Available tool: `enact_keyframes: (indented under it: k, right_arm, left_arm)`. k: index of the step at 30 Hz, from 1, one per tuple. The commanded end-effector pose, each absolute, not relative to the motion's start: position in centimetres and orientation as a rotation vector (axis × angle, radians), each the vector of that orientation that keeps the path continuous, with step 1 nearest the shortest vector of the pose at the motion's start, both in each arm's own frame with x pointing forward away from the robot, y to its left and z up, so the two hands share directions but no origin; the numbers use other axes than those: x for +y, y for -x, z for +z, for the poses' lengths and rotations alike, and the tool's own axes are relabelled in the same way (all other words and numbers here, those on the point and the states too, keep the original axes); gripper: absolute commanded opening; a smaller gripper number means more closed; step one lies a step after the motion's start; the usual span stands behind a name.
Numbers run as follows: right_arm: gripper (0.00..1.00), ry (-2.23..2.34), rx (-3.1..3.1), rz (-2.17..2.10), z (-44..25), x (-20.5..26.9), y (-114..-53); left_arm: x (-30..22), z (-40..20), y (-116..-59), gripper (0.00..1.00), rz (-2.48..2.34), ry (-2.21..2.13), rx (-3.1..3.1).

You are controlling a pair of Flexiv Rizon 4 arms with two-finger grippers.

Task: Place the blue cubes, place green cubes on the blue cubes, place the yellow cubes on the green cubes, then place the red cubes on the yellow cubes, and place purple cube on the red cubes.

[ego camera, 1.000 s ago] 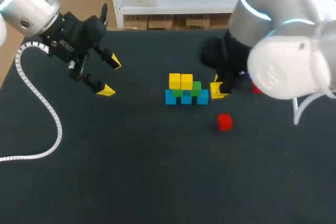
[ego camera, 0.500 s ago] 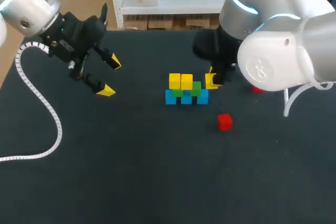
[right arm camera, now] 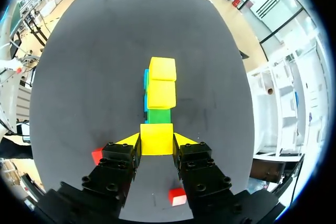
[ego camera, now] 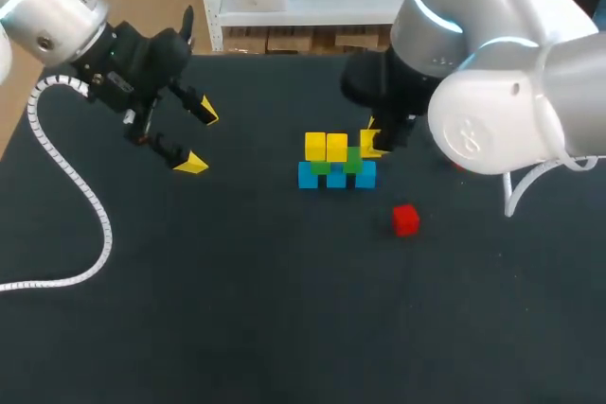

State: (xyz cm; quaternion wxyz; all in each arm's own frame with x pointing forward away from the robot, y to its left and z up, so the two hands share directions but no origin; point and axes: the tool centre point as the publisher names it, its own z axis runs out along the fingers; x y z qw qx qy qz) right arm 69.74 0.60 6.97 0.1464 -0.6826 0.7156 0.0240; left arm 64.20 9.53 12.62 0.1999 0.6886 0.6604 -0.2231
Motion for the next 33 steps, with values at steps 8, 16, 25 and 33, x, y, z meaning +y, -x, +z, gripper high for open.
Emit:
enact_keyframes:
  k: [8, 16, 25, 33]
  right_arm:
    - [0.00, 1.956, 2.059, 0.089, 6.4, 1.3, -70.3]
    - [0.00, 1.965, 2.052, 0.107, 6.1, 2.0, -70.6]
    - [0.00, 1.973, 2.054, 0.112, 5.9, 2.1, -70.7]
    - [0.00, 1.971, 2.061, 0.120, 5.7, 1.9, -70.8]
  left_arm:
    - [9.6, 12.6, -64.2, 1.00, -0.624, -1.926, 1.843]
    - [9.6, 12.6, -64.2, 1.00, -0.624, -1.926, 1.843]
    - [9.6, 12.6, -64.2, 1.00, -0.624, -1.926, 1.843]
    - [9.6, 12.6, -64.2, 1.00, -0.624, -1.926, 1.843]
